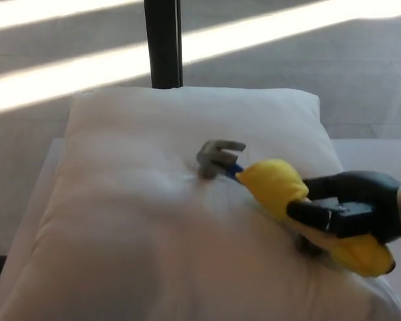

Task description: A hammer is kept on the right hand side and a pillow is kept on the left hand side on the desk infront of the robot and the robot uses its right hand to pick up the hammer and makes a downward swinging motion to hit the pillow

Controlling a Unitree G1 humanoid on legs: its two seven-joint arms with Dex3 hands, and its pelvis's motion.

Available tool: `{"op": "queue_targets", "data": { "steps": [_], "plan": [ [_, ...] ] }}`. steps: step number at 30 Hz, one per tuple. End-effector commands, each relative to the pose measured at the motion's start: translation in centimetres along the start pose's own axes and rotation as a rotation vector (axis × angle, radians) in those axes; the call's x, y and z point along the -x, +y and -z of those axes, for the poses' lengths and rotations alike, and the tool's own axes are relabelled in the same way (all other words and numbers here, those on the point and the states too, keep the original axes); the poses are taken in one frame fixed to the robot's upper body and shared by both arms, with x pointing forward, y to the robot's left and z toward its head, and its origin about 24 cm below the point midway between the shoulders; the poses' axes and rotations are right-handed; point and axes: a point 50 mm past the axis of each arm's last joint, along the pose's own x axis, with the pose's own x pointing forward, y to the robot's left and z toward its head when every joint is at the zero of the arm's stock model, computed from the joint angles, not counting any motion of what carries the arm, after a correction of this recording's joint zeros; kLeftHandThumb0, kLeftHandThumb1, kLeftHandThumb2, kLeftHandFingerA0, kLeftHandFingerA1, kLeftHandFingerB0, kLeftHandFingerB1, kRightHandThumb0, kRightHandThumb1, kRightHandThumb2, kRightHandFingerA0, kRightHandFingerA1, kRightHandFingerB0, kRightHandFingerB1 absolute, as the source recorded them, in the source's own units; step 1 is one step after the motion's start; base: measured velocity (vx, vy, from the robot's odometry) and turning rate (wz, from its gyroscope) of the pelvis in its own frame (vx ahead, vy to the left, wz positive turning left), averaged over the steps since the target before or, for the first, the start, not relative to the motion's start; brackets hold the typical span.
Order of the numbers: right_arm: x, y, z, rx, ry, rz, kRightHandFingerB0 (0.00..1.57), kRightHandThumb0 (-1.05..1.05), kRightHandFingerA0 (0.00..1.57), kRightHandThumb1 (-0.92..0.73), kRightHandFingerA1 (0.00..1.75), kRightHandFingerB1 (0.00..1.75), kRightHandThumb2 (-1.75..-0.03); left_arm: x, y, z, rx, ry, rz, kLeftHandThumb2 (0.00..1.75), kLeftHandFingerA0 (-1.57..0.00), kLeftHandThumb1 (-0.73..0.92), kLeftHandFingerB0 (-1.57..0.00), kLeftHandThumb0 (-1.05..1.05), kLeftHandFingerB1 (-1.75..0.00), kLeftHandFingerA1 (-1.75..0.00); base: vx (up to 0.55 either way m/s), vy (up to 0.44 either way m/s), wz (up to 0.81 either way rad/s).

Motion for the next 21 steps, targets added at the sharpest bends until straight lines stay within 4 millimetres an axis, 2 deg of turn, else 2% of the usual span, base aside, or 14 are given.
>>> {"op": "queue_targets", "data": {
  "steps": [1, 2, 3, 4, 5, 6, 9, 11, 13, 14, 16, 17, 18, 21],
  "plan": [
    [2.9, -1.4, -5.0, -0.144, -0.174, 0.0, 0.72, -0.37, 1.04, -0.67, 1.75, 1.58, -1.04, 0.1, 0.7, -0.6, -0.002, -0.029, -0.019, 0.62, -0.69, 0.73, -0.58, -0.61, -0.46, -0.56, 0.0, 0.0, 0.0],
    [3.5, -1.7, -5.8, -0.155, -0.209, -0.012, 0.76, -0.35, 1.03, -0.61, 1.75, 1.61, -1.1, 0.2, 0.7, -0.5, -0.002, -0.027, -0.022, 0.62, -0.69, 0.72, -0.59, -0.61, -0.46, -0.55, 0.0, 0.0, 0.0],
    [4.1, -2.1, -6.4, -0.195, -0.239, -0.013, 0.8, -0.34, 1.02, -0.59, 1.75, 1.41, -0.99, 0.2, 0.7, -0.5, -0.003, -0.026, -0.021, 0.62, -0.68, 0.73, -0.57, -0.62, -0.46, -0.55, 0.0, 0.0, 0.0],
    [5.3, -2.6, -7.4, -0.239, -0.289, -0.013, 0.8, -0.33, 1.03, -0.58, 1.75, 1.53, -1.12, 0.1, 0.7, -0.5, 0.002, -0.025, -0.019, 0.62, -0.67, 0.72, -0.57, -0.62, -0.46, -0.55, 0.0, 0.0, 0.0],
    [5.7, -2.7, -7.8, -0.222, -0.307, -0.008, 0.8, -0.33, 1.03, -0.58, 1.75, 1.53, -1.12, 0.1, 0.7, -0.5, 0.013, -0.024, -0.018, 0.62, -0.67, 0.72, -0.57, -0.62, -0.46, -0.55, 0.0, 0.0, 0.0],
    [6.7, -3.2, -8.3, -0.238, -0.352, -0.002, 0.75, -0.3, 1.05, -0.6, 1.75, 1.7, -1.19, 0.2, 0.7, -0.5, 0.011, -0.027, -0.017, 0.62, -0.69, 0.72, -0.58, -0.61, -0.47, -0.55, 0.0, 0.0, 0.0],
    [7.6, -3.8, -8.6, -0.27, -0.378, 0.012, 0.73, -0.31, 1.05, -0.62, 1.75, 1.75, -1.2, 0.1, 0.7, -0.5, 0.01, -0.024, -0.019, 0.62, -0.68, 0.72, -0.57, -0.61, -0.46, -0.55, 0.0, 0.0, 0.0],
    [8.3, -4.4, -8.5, -0.291, -0.408, 0.026, 0.68, -0.32, 1.06, -0.68, 1.75, 1.75, -1.09, 0.1, 0.7, -0.4, 0.008, -0.021, -0.021, 0.62, -0.67, 0.73, -0.55, -0.61, -0.46, -0.55, 0.0, 0.0, 0.0],
    [9.0, -5.5, -8.0, -0.335, -0.434, 0.059, 0.66, -0.35, 1.06, -0.69, 1.75, 1.75, -1.04, 0.2, 0.7, -0.4, 0.003, -0.024, -0.013, 0.62, -0.66, 0.74, -0.55, -0.61, -0.47, -0.56, 0.0, 0.0, 0.0],
    [9.2, -6.2, -7.7, -0.368, -0.444, 0.122, 0.68, -0.33, 1.07, -0.67, 1.75, 1.63, -1.03, 0.2, 0.7, -0.3, 0.004, -0.021, -0.021, 0.62, -0.68, 0.74, -0.55, -0.61, -0.46, -0.54, 0.0, 0.0, 0.0],
    [9.4, -6.7, -7.2, -0.382, -0.453, 0.161, 0.67, -0.32, 1.05, -0.68, 1.75, 1.63, -1.09, 0.2, 0.7, -0.4, 0.004, -0.029, -0.015, 0.62, -0.67, 0.73, -0.56, -0.63, -0.47, -0.57, 0.0, 0.0, 0.0],
    [9.6, -7.7, -6.2, -0.411, -0.458, 0.218, 0.6, -0.3, 1.03, -0.71, 1.75, 1.75, -1.14, 0.2, 0.7, -0.4, 0.005, -0.029, -0.018, 0.62, -0.66, 0.73, -0.56, -0.63, -0.47, -0.56, 0.0, 0.0, 0.0],
    [9.6, -8.3, -5.7, -0.42, -0.45, 0.274, 0.61, -0.3, 1.01, -0.65, 1.75, 1.67, -1.17, 0.2, 0.6, -0.5, 0.001, -0.031, -0.018, 0.62, -0.66, 0.73, -0.56, -0.62, -0.47, -0.54, 0.0, 0.0, 0.0],
    [9.9, -10.1, -3.8, -0.31, -0.462, 0.509, 0.62, -0.26, 0.99, -0.71, 1.75, 1.75, -1.16, 0.1, 0.7, -0.4, 0.007, -0.018, -0.028, 0.62, -0.67, 0.73, -0.55, -0.62, -0.46, -0.53, 0.0, 0.0, 0.0]
  ]
}}
